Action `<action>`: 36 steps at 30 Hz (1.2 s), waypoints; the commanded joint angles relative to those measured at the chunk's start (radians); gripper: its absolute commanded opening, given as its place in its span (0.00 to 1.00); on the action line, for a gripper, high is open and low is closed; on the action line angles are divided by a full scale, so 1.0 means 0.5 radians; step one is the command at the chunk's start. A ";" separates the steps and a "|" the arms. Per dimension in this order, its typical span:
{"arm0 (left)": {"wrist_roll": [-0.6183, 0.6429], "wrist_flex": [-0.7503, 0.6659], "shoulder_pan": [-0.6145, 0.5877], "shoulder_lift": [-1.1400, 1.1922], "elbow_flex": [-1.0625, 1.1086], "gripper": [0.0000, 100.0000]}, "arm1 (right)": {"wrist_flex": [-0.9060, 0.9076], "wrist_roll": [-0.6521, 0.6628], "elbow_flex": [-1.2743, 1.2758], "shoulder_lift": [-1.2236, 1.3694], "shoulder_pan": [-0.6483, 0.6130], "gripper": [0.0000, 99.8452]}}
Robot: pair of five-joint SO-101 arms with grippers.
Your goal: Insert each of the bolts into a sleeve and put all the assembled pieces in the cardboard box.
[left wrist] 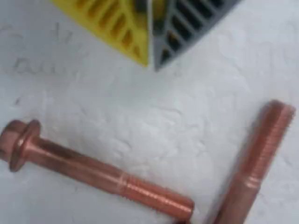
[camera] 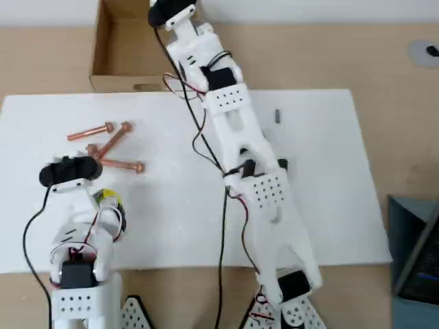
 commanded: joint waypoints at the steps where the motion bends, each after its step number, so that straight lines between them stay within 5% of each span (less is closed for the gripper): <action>1: -0.003 -0.025 0.021 -0.011 0.000 0.00 | 0.071 0.012 -0.155 -0.026 0.020 0.17; 16: 0.009 -0.025 0.006 -0.011 0.000 0.00 | 1.194 0.003 -0.980 -0.020 0.020 0.17; 29: 0.012 -0.025 0.006 -0.011 0.000 0.00 | 1.970 -0.006 -0.977 -0.391 0.008 0.17; 36: 0.012 -0.025 0.003 -0.011 0.000 0.00 | 2.314 -0.292 -0.968 -0.606 0.029 0.17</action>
